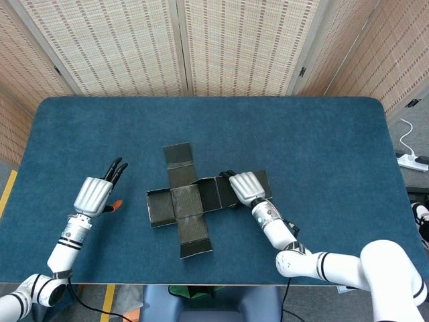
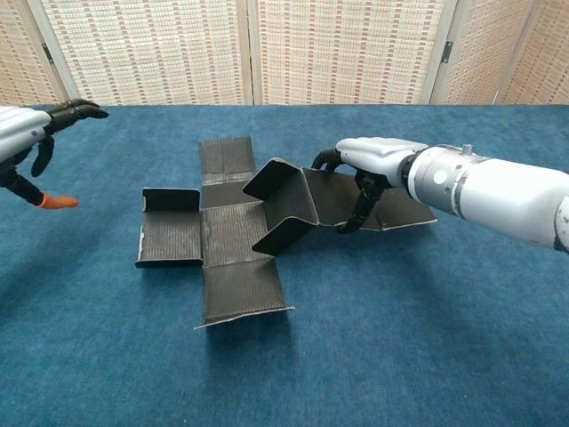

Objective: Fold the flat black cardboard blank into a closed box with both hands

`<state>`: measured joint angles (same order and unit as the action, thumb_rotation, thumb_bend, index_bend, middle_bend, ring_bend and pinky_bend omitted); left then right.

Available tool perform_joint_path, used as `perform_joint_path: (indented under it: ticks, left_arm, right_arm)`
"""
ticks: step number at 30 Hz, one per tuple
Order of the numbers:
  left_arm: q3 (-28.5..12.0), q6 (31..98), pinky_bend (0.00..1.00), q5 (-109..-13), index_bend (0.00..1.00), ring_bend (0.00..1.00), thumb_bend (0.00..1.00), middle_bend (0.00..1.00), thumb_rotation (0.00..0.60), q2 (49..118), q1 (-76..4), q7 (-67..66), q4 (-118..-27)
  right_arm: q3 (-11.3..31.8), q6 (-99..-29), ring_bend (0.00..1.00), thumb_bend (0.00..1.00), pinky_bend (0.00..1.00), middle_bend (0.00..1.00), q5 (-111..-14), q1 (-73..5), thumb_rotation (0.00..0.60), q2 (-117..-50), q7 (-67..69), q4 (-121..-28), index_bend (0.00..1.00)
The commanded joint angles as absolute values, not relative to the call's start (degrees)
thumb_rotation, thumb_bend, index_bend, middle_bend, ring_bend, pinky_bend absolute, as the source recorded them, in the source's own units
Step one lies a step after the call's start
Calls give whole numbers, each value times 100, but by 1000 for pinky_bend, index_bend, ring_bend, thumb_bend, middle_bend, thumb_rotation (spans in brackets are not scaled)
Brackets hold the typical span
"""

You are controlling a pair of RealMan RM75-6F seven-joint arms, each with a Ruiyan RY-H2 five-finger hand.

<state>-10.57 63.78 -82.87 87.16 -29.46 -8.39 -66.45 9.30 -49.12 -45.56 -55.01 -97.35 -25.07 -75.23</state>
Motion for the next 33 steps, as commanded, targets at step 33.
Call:
perform_joint_path:
  ticks: [33]
  left_arm:
    - [-927,5659,752,-7894,0,560,183,0,600,9536,-3448,510,-6554]
  right_arm:
    - [998,-4724,763,222,1000,414,-4903,-5792,600,-9920,-3170,-7223,458]
